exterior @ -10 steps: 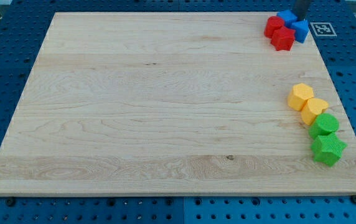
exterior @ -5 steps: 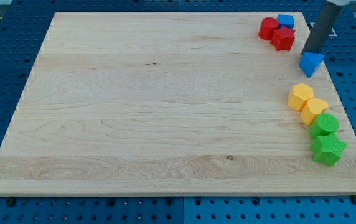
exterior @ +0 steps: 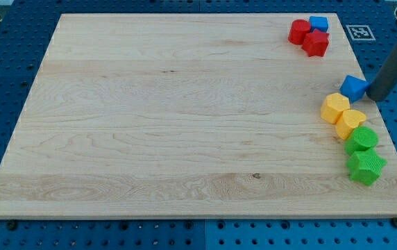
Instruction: Push the blue triangle above the yellow hexagon
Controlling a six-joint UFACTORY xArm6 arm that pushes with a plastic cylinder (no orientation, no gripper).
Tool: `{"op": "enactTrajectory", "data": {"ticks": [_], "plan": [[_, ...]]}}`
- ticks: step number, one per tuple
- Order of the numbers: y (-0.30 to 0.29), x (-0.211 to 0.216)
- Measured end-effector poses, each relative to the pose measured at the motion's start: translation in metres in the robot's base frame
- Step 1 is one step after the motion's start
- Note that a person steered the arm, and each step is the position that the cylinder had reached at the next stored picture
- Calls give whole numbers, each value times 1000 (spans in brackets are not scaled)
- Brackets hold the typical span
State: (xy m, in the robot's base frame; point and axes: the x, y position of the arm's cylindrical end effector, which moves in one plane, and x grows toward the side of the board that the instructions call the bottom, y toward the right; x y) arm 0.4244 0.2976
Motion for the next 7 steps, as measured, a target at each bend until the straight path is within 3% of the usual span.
{"op": "enactTrajectory", "data": {"ticks": [4, 5, 7], "plan": [[-42, -3], [-27, -26], [-14, -112]]}}
